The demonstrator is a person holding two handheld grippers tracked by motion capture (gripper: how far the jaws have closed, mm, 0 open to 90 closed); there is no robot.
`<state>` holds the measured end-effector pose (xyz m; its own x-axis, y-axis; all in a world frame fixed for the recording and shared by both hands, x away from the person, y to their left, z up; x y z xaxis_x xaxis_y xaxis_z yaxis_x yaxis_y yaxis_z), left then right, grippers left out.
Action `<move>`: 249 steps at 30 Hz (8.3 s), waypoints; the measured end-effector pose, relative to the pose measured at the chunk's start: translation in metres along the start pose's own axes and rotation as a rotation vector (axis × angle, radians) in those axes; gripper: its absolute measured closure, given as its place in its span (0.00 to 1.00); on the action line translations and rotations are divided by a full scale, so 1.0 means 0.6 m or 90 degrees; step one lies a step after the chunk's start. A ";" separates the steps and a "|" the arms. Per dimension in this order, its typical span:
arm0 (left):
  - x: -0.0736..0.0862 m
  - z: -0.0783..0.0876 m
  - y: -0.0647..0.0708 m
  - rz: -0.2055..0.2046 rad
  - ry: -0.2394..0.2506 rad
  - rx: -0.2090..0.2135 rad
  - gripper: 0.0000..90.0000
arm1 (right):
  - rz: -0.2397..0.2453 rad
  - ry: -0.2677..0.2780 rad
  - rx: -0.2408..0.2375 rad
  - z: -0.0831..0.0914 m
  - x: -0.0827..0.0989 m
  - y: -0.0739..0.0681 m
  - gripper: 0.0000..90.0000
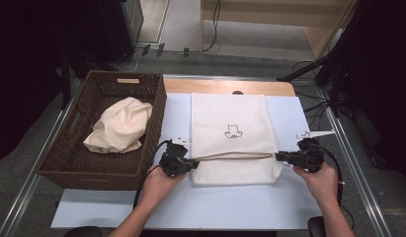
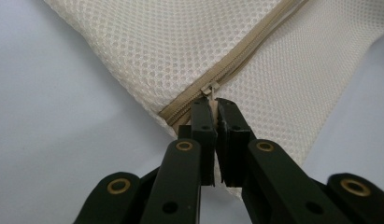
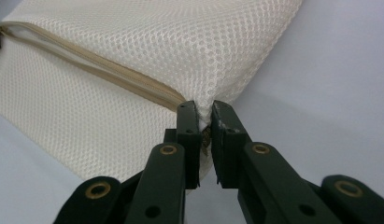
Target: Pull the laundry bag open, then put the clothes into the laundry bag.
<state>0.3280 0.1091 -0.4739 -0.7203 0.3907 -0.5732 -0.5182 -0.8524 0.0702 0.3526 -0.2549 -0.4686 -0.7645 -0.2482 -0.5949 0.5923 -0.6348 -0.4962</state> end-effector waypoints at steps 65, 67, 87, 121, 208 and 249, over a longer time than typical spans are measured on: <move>-0.027 0.012 0.031 -0.032 0.034 0.077 0.40 | 0.107 0.045 -0.001 -0.034 -0.005 -0.046 0.50; -0.028 0.015 0.032 -0.038 0.040 0.077 0.39 | 0.105 0.054 -0.008 -0.034 -0.006 -0.050 0.49; -0.026 0.048 0.032 -0.060 0.076 0.092 0.36 | 0.146 0.071 -0.039 -0.066 -0.018 -0.096 0.22; -0.012 0.059 0.029 -0.049 0.080 0.089 0.37 | 0.178 0.014 -0.015 -0.141 -0.044 -0.106 0.30; -0.095 0.172 -0.041 -0.069 0.032 0.101 0.38 | 0.083 0.093 -0.141 -0.131 -0.109 -0.125 0.93; -0.084 0.201 -0.324 0.045 -0.002 -0.067 0.15 | 0.087 0.087 -0.139 -0.131 -0.106 -0.128 0.92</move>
<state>0.4094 0.2971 -0.3606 -0.7550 0.3295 -0.5669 -0.4148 -0.9096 0.0237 0.3761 -0.1327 -0.4424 -0.6417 -0.2103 -0.7375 0.7391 -0.4261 -0.5217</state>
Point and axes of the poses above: each handheld gripper's, and its own axes: z roughly backward along the jaws, x roughly out of its underside, y roughly to its right, the point moved 4 cm from there along -z, roughly forward along the jaws, and after that the axes turned 15 degrees about -x, right-handed, at the moved point
